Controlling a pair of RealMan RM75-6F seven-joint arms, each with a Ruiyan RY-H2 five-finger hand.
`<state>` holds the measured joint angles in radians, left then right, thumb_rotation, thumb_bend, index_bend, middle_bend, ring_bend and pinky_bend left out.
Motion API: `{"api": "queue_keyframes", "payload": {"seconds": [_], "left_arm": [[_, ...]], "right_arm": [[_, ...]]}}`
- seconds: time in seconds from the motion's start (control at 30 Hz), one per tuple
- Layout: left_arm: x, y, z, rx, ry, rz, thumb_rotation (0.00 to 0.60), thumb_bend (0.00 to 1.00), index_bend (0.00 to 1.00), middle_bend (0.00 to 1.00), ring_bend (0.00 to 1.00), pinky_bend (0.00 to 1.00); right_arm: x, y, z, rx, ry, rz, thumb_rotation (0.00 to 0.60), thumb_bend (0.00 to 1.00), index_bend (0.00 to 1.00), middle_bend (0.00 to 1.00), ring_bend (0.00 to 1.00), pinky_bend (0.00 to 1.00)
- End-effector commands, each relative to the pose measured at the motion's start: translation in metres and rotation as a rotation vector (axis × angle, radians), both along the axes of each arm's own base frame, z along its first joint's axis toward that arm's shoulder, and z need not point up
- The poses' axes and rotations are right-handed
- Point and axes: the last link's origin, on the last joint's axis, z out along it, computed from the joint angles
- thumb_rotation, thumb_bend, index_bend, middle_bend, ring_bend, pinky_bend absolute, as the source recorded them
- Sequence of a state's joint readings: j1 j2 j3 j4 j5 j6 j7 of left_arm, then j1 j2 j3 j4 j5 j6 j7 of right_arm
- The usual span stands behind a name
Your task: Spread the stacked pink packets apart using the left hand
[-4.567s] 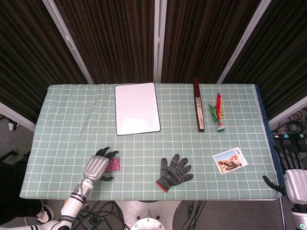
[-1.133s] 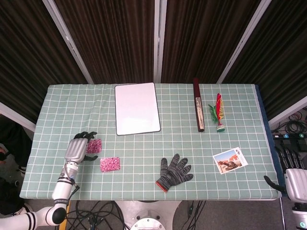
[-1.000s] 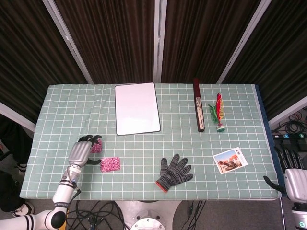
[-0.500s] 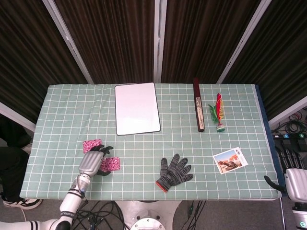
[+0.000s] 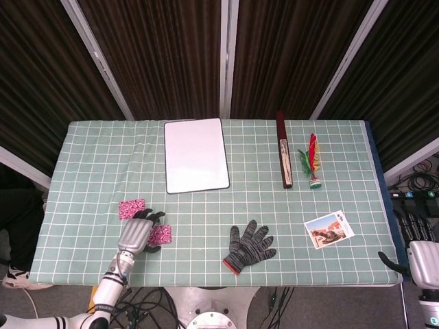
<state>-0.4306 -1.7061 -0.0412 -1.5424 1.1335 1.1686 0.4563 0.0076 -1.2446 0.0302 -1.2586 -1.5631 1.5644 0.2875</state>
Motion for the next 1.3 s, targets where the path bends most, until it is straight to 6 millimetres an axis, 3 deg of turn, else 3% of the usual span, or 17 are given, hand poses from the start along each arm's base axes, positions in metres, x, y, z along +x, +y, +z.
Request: {"api": "queue_keyframes", "payload": {"seconds": [0.03, 1.3], "left_arm": [[-0.0010, -0.0002, -0.0002, 0.001, 0.002, 0.003, 0.600, 0.12, 0.19, 0.33, 0.12, 0.18], [-0.0052, 0.0056, -0.0028, 0.006, 0.006, 0.034, 0.600, 0.14, 0.22, 0.40, 0.14, 0.18]], "right_arm": [[0.0001, -0.0004, 0.0000, -0.001, 0.000, 0.000, 0.600, 0.09, 0.00, 0.00, 0.00, 0.00], [-0.0052, -0.0004, -0.0013, 0.002, -0.001, -0.024, 0.600, 0.09, 0.00, 0.00, 0.00, 0.00]]}}
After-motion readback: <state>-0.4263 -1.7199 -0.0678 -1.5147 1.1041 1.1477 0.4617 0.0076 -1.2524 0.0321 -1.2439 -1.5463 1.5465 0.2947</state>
